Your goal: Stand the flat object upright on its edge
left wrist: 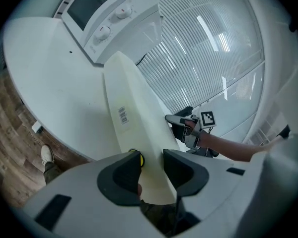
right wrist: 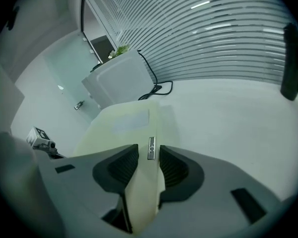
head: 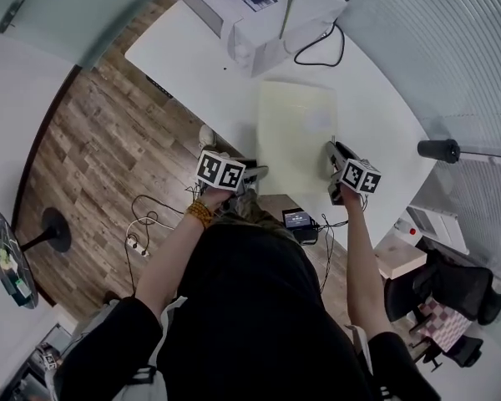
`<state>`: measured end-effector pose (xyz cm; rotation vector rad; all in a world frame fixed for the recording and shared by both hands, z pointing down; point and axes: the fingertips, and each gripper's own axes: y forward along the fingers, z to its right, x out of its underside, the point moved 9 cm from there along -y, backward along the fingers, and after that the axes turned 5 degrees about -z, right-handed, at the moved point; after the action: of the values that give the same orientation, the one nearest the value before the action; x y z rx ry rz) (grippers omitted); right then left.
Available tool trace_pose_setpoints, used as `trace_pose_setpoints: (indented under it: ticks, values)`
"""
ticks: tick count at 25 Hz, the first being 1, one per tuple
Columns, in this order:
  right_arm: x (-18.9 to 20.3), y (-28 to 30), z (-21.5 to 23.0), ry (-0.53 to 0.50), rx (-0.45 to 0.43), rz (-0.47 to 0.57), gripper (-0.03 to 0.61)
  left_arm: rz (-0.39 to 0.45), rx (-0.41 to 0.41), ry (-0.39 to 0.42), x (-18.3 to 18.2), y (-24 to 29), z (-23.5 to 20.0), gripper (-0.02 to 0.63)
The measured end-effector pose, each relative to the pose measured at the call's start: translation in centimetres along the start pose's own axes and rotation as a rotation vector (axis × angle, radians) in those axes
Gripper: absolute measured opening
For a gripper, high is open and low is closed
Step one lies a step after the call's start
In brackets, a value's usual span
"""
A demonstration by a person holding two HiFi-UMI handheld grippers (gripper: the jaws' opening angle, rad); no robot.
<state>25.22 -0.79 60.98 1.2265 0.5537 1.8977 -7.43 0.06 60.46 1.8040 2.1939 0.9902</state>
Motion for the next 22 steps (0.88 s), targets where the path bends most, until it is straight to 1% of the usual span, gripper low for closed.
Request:
trace_pose_setpoints:
  ticks: [5,8,13,18,22]
  values:
    - [0.8,-1.2,0.6,0.029,0.034,0.041,0.121,0.022,-0.012,0.051,-0.9,-0.5,1.9,0.140]
    - [1.0,-1.0,0.7,0.053,0.026,0.057,0.121,0.022,-0.031,0.078,-1.5,-0.9,2.3,0.138]
    - [1.6,-1.5,1.1,0.081,0.016,0.055,0.121,0.004,0.007,0.065,-1.9,-0.9,2.9,0.135]
    - [2.1,-1.6,0.8,0.134,-0.028,0.088,0.121,-0.004,0.025,0.051,-2.6,-1.8,3.4,0.132]
    - [2.9,-1.8,0.9,0.162,-0.026,0.117,0.121,-0.016,0.001,0.075,-2.8,-2.1,3.7,0.130]
